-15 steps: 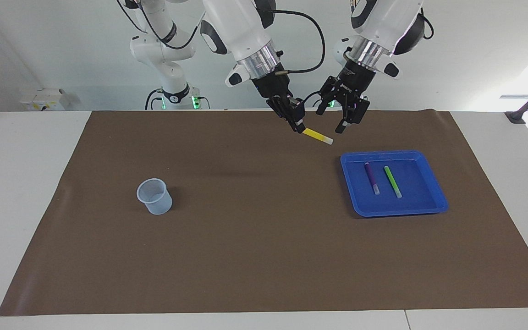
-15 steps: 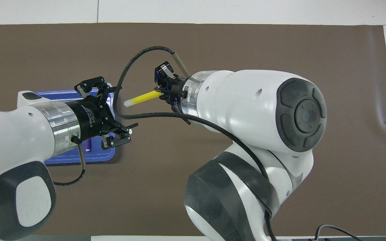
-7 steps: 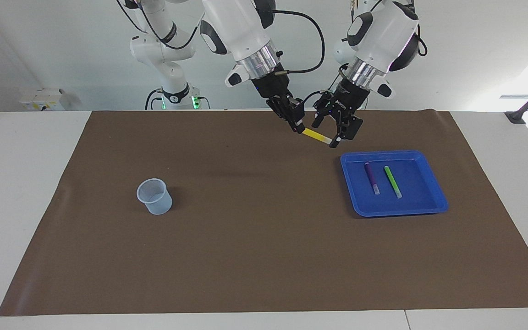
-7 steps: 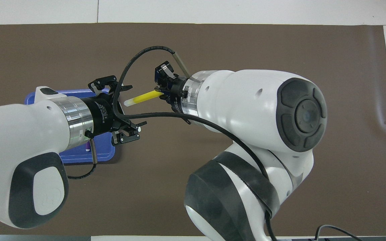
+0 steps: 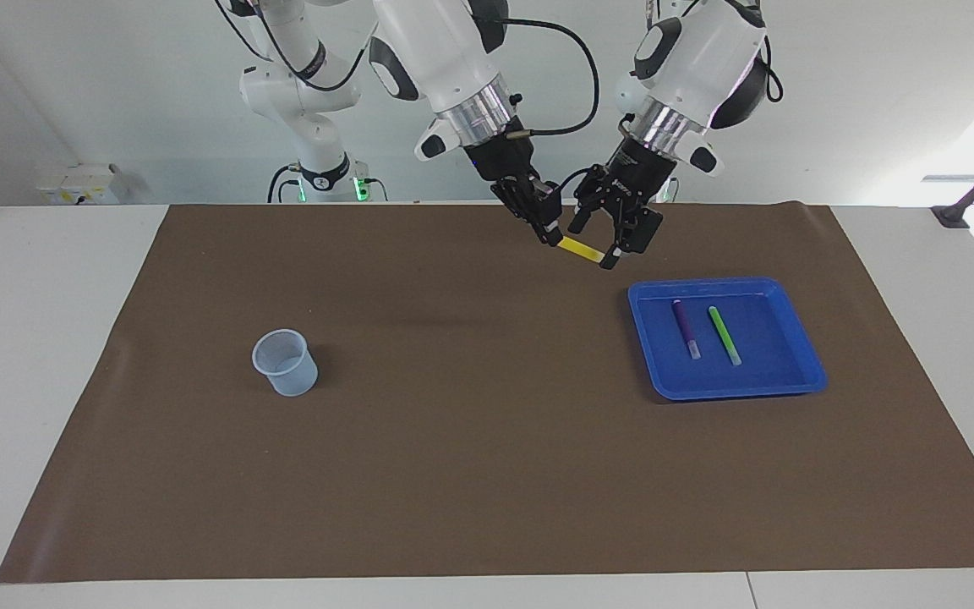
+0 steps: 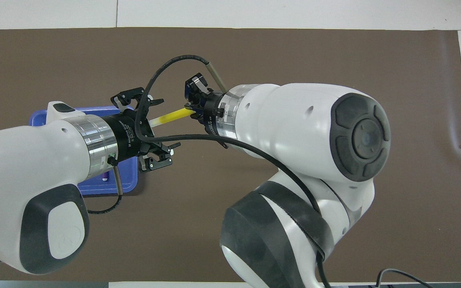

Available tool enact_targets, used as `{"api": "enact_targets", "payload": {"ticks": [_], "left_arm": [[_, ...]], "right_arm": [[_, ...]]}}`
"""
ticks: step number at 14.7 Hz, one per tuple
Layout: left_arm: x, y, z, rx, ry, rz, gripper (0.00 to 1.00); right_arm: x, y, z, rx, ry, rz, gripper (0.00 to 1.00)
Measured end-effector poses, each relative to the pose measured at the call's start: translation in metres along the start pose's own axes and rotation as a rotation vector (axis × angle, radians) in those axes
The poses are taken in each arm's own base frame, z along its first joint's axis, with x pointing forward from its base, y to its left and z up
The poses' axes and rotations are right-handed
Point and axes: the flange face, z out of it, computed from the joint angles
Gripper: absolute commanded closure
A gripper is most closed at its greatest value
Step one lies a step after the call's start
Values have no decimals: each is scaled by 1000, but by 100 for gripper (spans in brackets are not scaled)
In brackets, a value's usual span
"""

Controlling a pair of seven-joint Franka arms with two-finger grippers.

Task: Right arm passes pens to left for tray arrangement
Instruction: 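Close the left gripper on the yellow pen and open the right gripper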

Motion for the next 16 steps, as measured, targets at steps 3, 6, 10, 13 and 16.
{"api": "enact_targets", "payload": {"ticks": [3,6,10,13,16], "left_arm": [[-3,-2,2,-1,-4,6,23],[-3,-2,2,-2,-5,7,35],[-8,3,-2,-3,-15,8,42],[-10,8,-5,7,-20,7,66],[-10,10,-4,10,-20,6,100]], "right_arm": [[0,0,0,0,0,0,100],[0,0,0,1,0,0,100],[1,0,0,1,1,1,100],[1,0,0,1,1,1,100],[1,0,0,-2,1,1,100]]}}
